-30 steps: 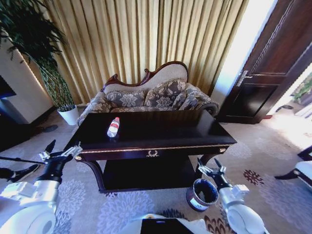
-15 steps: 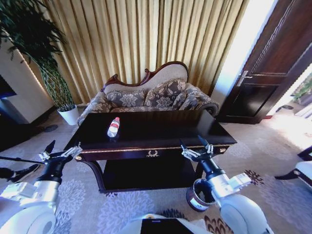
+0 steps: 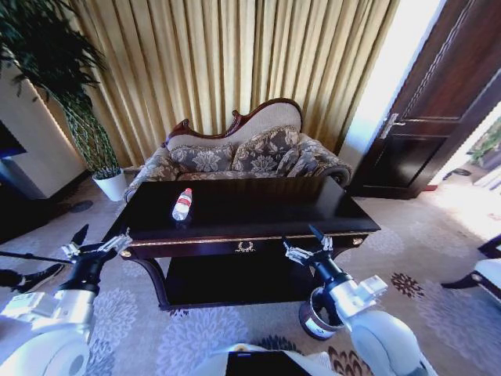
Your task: Move to the front of the table and place the trash on the table into the trash bin.
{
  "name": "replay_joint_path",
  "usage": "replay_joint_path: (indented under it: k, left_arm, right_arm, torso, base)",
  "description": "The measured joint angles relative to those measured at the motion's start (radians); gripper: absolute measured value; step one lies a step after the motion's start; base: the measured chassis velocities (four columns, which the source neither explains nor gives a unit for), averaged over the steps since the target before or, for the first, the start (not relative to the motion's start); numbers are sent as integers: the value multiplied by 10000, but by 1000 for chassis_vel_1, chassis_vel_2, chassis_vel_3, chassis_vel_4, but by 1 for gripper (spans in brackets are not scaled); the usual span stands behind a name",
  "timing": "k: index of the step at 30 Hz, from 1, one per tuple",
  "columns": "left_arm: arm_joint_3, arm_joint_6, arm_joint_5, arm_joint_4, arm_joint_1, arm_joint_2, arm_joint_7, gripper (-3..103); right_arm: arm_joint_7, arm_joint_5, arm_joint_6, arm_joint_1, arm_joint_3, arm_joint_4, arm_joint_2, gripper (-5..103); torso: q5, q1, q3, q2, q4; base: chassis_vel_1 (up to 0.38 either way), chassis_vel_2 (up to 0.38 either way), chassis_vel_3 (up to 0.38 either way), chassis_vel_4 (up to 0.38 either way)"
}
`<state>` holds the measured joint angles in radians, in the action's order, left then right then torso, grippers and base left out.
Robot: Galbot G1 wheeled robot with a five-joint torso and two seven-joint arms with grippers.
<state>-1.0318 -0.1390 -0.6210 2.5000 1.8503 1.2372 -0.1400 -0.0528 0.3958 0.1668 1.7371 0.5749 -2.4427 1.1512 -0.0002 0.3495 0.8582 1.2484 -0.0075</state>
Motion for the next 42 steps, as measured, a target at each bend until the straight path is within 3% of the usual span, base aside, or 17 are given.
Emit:
replay_joint_path:
  k: [25, 42]
  left_arm:
    - [37, 24, 24, 0, -3, 24, -2, 100]
    - [58, 187, -85, 0, -87, -186, -72, 100]
  right_arm:
    - [-70, -56, -30, 2, -34, 78, -56, 100]
    - [-33, -54, -21, 35, -125, 144, -37, 100]
  torso:
    - [-1, 13, 5, -7, 0]
    - [0, 5, 3, -3, 0]
  base:
    - [-161, 154, 147, -149]
    - [-9, 4, 8, -4]
